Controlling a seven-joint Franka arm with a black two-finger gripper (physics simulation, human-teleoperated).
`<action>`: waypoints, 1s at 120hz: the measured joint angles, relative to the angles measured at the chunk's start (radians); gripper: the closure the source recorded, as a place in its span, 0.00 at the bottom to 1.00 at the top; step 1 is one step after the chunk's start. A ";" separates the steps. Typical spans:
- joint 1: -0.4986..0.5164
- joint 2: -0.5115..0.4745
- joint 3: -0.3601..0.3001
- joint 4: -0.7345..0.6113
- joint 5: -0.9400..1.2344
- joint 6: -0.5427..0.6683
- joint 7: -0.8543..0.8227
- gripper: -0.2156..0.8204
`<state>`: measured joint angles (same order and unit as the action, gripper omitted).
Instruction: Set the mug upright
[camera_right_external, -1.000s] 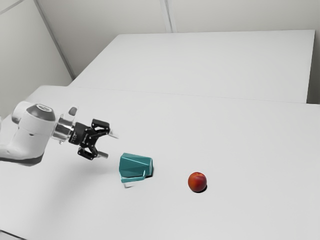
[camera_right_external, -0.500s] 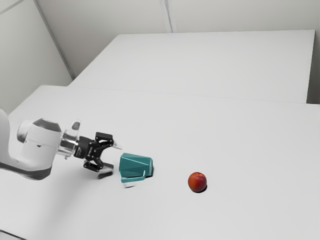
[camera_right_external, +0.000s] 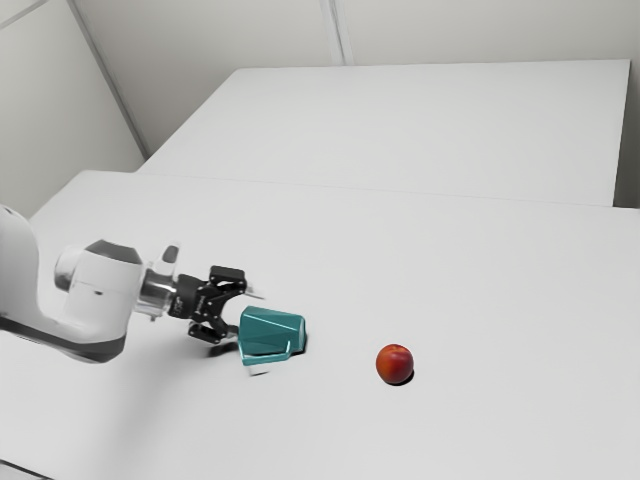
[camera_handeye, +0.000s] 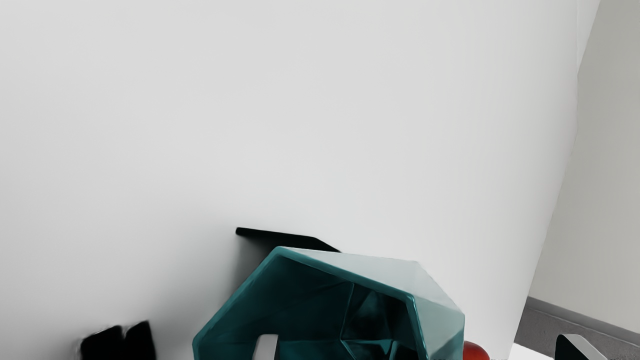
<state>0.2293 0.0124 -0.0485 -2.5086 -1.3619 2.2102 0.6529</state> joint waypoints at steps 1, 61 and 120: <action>-0.001 0.000 -0.001 0.000 -0.001 0.001 0.001 0.21; -0.096 0.002 -0.036 0.000 -0.055 0.034 0.036 0.79; -0.076 -0.040 -0.035 0.156 0.104 0.038 0.024 0.94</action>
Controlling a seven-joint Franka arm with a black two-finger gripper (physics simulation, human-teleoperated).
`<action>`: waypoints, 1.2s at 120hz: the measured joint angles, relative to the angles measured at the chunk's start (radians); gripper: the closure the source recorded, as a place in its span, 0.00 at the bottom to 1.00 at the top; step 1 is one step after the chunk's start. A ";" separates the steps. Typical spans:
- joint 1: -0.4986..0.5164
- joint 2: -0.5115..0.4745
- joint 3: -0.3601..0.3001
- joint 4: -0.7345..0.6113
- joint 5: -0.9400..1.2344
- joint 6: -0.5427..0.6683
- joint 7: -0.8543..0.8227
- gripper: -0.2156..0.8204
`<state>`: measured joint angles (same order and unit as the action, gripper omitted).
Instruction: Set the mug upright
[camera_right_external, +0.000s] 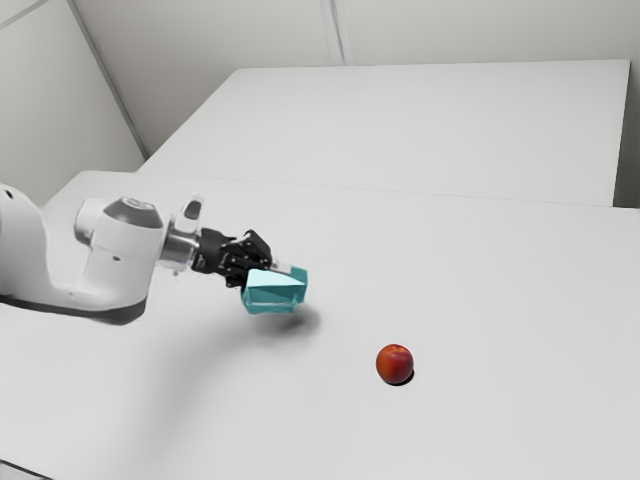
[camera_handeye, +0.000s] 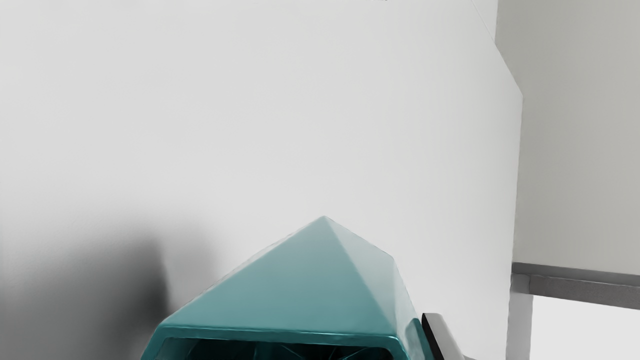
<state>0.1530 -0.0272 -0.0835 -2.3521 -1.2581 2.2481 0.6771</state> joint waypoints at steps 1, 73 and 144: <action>0.000 -0.001 0.001 0.007 0.019 -0.001 -0.003 0.94; -0.084 0.429 0.063 0.624 1.292 -0.232 -0.459 0.96; -0.201 0.467 0.063 0.625 1.262 -0.126 -0.779 0.94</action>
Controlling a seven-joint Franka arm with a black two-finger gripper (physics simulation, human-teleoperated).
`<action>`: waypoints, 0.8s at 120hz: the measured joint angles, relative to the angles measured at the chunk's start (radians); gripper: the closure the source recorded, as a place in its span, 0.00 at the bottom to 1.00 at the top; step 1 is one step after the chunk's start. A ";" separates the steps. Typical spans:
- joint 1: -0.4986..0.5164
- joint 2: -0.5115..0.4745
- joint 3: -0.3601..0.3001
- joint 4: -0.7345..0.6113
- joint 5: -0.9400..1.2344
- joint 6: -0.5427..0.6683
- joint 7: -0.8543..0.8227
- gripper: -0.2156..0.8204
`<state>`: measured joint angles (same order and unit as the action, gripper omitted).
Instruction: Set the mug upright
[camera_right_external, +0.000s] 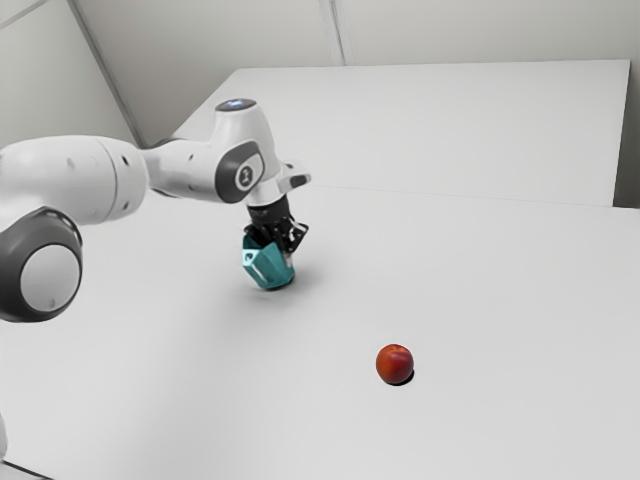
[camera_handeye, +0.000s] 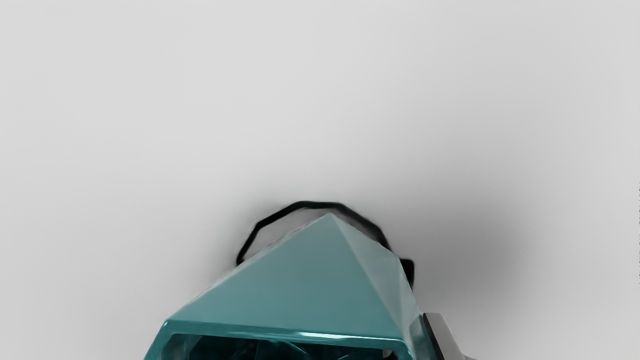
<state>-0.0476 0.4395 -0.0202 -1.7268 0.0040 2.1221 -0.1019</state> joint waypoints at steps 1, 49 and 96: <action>-0.001 0.000 0.000 0.000 -0.001 0.001 -0.002 0.92; -0.011 -0.009 0.000 0.018 -0.018 0.037 -0.096 0.33; -0.005 -0.146 -0.012 0.391 -0.009 -0.345 -0.121 0.23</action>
<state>-0.0528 0.2936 -0.0317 -1.3358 -0.0053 1.7769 -0.2227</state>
